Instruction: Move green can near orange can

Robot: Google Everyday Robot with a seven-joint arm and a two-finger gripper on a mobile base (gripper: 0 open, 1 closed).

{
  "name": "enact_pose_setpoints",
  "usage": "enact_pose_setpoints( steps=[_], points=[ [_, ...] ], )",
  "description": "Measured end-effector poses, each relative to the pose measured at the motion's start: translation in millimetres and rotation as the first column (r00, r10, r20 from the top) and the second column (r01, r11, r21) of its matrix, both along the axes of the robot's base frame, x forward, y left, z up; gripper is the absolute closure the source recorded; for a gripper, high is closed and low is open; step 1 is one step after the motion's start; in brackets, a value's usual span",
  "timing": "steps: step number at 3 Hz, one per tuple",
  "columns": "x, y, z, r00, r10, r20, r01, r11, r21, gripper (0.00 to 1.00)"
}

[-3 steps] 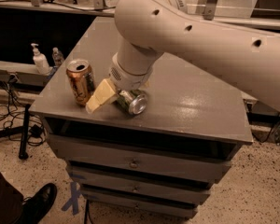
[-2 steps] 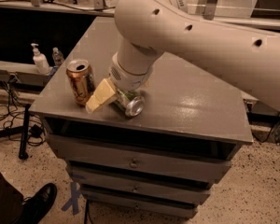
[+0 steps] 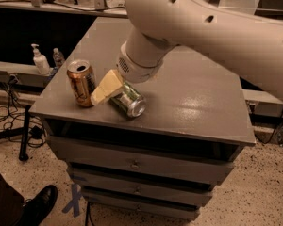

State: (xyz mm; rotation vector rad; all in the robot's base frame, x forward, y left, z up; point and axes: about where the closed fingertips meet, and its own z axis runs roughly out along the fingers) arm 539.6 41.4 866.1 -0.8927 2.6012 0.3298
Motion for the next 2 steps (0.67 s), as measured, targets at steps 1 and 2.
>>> enact_pose_setpoints(
  steps=[1, 2],
  points=[
    [-1.2, -27.1, 54.8, 0.9946, -0.031, 0.099, 0.026, 0.999, 0.048, 0.0],
    [-11.7, -66.6, 111.4, 0.9824, -0.034, 0.184, 0.017, 0.995, 0.094, 0.0]
  ],
)
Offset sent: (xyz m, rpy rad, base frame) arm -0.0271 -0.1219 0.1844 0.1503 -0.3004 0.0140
